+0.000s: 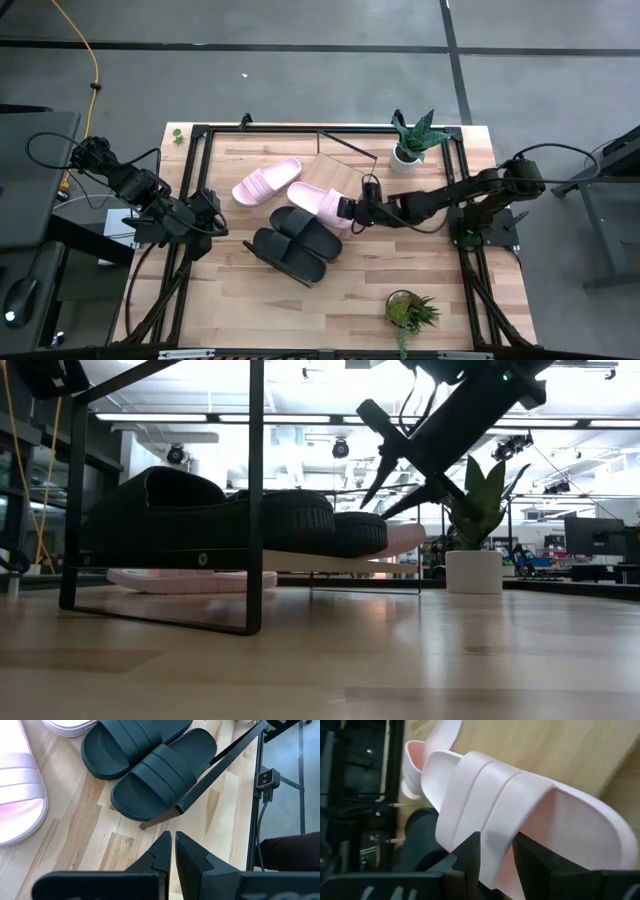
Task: Pick and place slides into the shelf
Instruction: Put the bottom pink slipper on the shelf, then put the pink slipper on the shelf
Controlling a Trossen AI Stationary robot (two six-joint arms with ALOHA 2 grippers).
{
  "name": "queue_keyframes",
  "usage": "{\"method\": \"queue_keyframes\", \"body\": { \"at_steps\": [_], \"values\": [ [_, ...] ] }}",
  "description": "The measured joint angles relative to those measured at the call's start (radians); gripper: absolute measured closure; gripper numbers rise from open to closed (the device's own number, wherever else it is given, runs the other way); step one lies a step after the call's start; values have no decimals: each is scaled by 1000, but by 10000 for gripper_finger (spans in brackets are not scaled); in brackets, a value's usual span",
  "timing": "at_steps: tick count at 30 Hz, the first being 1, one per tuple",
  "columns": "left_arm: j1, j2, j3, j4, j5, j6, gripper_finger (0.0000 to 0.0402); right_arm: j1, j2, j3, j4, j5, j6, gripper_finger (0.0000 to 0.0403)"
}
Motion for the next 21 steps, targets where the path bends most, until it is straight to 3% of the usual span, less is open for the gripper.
{"method": "queue_keyframes", "body": {
  "at_steps": [11, 21],
  "values": [
    [0, 0, 0, 0, 0, 0, 387, 25, 0, 108, -276, 29, 26, 298],
    [0, 0, 0, -17, -19, -58, 387, 78, 0, 211, -490, 133, 12, 298]
  ]
}}
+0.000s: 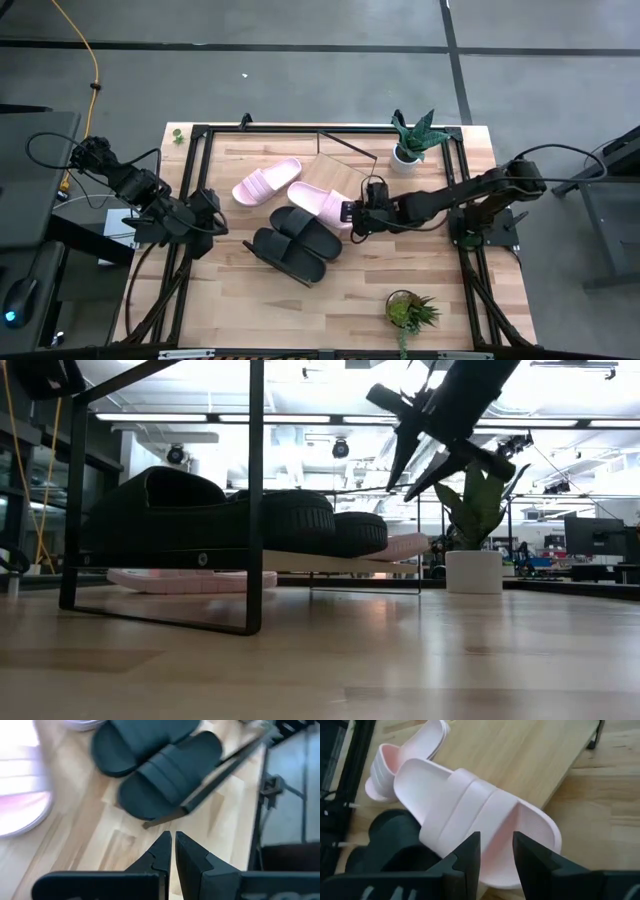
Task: Pick and place slides into the shelf
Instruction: Put the pink slipper on the shelf
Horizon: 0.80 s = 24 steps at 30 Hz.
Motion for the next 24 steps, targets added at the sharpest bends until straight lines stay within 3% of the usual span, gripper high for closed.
{"method": "queue_keyframes", "body": {
  "at_steps": [9, 18, 24],
  "values": [
    [0, -19, 0, -88, -61, -194, 387, 47, 0, 15, 4, -12, -50, 298],
    [1, -128, 0, -86, -351, -353, 387, 64, 0, 15, 33, -52, -138, 298],
    [1, -228, 0, -24, -364, -429, 387, 65, 0, 15, 53, -118, -220, 298]
  ]
}}
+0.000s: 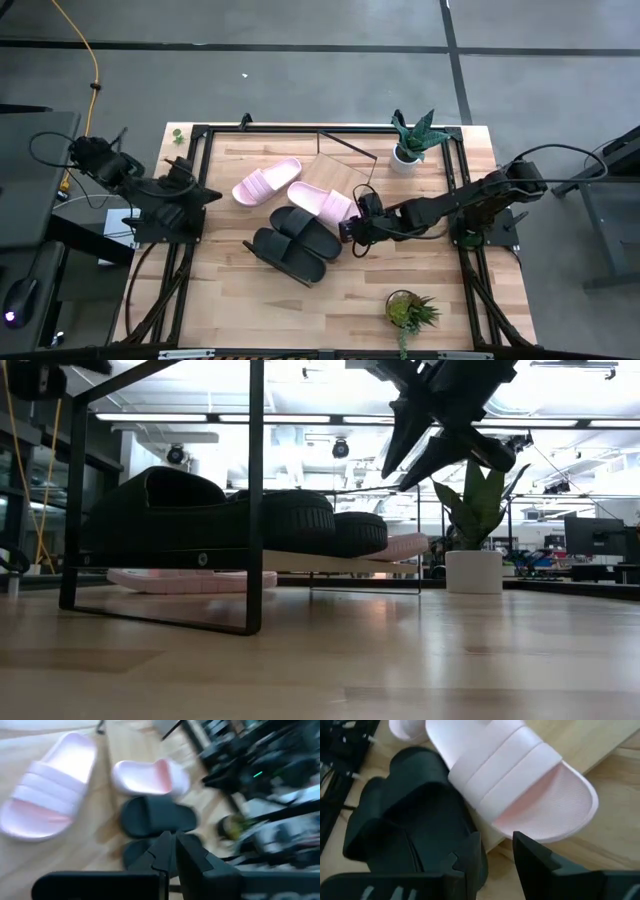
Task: Pick and place slides into the shelf
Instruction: Put the pink slipper on the shelf
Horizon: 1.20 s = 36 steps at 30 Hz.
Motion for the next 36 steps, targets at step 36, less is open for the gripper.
{"method": "queue_keyframes", "body": {
  "at_steps": [36],
  "values": [
    [56, 41, 0, 780, -72, 304, 387, 203, -295, 0, -94, 186, -67, 298]
  ]
}}
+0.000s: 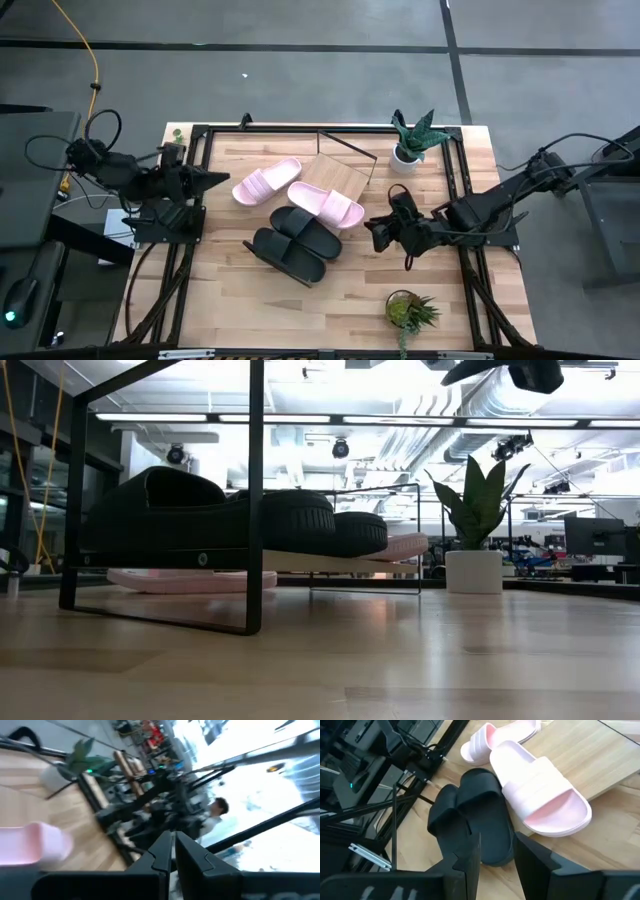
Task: Pick and place slides into the shelf
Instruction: Put the pink slipper on the shelf
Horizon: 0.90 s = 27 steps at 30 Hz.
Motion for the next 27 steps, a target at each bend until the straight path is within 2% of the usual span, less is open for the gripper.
{"method": "queue_keyframes", "body": {
  "at_steps": [7, 11, 13, 19, 22, 27],
  "values": [
    [134, 101, 1, 203, 266, 59, 387, -2, 0, 0, -57, 2, 1, 298],
    [264, 156, -1, 126, 352, 51, 387, -2, 0, 0, -78, 6, 2, 298],
    [340, 172, -1, 98, 430, 32, 387, -2, 0, 0, -84, -2, 2, 298],
    [544, 231, 0, 163, 664, 51, 387, -2, 1, 0, -96, -6, -2, 298],
    [630, 259, 0, 168, 717, 51, 387, -2, 1, 0, -106, -7, -1, 298],
    [725, 289, 0, 155, 726, 57, 387, -2, 1, 0, -136, -7, 2, 298]
  ]
}}
